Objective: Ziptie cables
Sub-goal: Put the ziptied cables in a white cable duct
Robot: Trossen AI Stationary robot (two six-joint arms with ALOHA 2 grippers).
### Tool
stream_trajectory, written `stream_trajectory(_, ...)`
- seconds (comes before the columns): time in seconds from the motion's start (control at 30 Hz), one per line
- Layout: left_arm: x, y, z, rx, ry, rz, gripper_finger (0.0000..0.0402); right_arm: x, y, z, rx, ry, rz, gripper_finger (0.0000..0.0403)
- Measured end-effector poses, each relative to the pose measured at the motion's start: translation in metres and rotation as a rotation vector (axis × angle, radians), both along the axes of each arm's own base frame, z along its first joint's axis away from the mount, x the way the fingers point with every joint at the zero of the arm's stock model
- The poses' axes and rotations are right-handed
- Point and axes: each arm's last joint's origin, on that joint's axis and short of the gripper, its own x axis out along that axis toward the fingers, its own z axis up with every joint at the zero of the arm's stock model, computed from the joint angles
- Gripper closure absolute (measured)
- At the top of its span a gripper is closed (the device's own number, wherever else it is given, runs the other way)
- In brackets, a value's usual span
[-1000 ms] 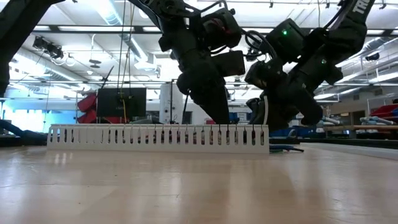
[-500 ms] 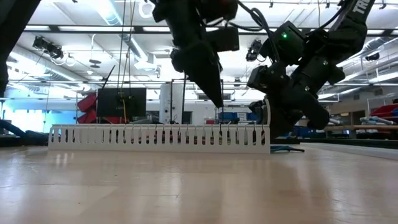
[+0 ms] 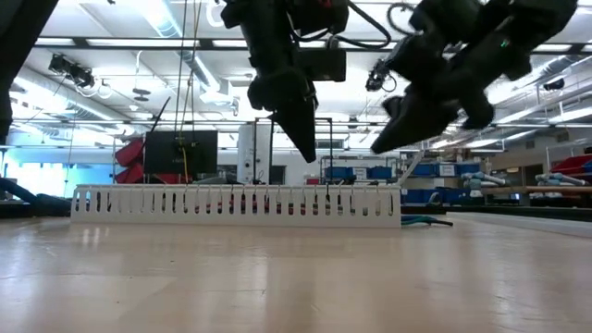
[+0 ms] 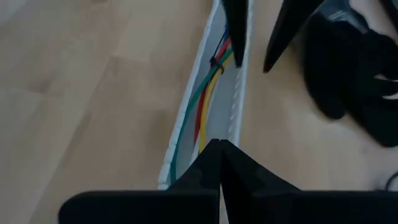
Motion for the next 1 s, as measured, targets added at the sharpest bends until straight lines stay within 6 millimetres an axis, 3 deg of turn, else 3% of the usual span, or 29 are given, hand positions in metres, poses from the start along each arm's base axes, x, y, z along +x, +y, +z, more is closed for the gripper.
stream_trajectory(0.17,0.000,0.002,0.000,0.000,-0.005,0.006,0.0321,-0.016,0.017,0.013,0.047,0.018,0.037,0.0403)
stream_trajectory(0.33,0.002,0.001,0.000,-0.015,-0.021,-0.004,0.0321,-0.012,0.034,0.005,0.036,0.015,0.085,0.0403)
stream_trajectory(0.6,0.002,0.002,0.000,-0.016,-0.022,-0.003,0.0321,-0.005,0.036,-0.022,0.079,0.134,0.079,0.0402)
stream_trajectory(1.0,-0.004,-0.004,0.007,-0.007,-0.007,-0.012,0.0321,-0.017,0.028,-0.032,0.055,0.236,-0.007,0.0402)
